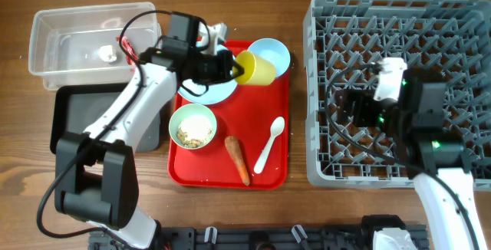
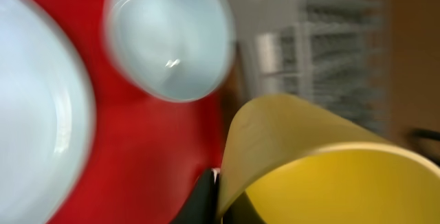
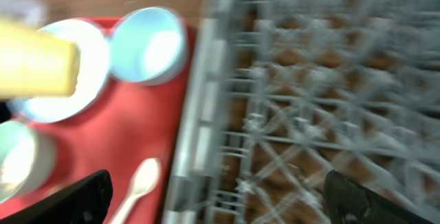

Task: Sort waste into correct bins and load items into the dishwasher rack
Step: 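Grasp the yellow cup with the left gripper and lift it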

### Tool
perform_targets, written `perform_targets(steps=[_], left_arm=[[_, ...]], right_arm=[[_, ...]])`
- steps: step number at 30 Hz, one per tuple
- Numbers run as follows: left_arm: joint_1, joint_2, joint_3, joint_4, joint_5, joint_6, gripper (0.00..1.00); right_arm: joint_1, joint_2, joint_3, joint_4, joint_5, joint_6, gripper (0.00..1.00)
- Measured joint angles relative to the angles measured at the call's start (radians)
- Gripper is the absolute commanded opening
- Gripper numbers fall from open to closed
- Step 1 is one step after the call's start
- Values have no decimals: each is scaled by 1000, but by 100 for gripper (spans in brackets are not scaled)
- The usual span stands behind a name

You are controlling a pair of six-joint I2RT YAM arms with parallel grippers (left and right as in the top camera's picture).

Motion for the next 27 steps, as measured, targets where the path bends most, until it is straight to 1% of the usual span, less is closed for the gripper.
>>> perform_targets(steps=[2,4,7,9,10,12,20,22,24,27], left_arm=[[10,0,0,45,137,-22,4],[4,0,0,63,233,-34,4],[-6,0,0,73,312,-59,4],[-18,0,0,79,350,-75,4],[-25,0,0,86,364,-79,4],[-39,0,0,111,387,-95,4],[-103,0,0,243,435,-222,4],[-114,0,0,266,447,-255,4],[-123,-1,0,281,460,-284,4],[-128,-1,0,286,482,-306,4]], right_arm=[[0,42,0,39,-135,-34,100],[0,87,0,84,-289,-72,100],[0,151,0,151,-494,-117,100],[0,175,1,184,-571,-134,100],[0,201,2,224,-658,-140,100],[0,221,2,264,-721,-146,100],[0,259,2,379,-899,-156,99],[0,259,2,406,-925,-157,96],[0,260,2,427,-952,-156,88],[-5,260,2,432,-970,-156,78]])
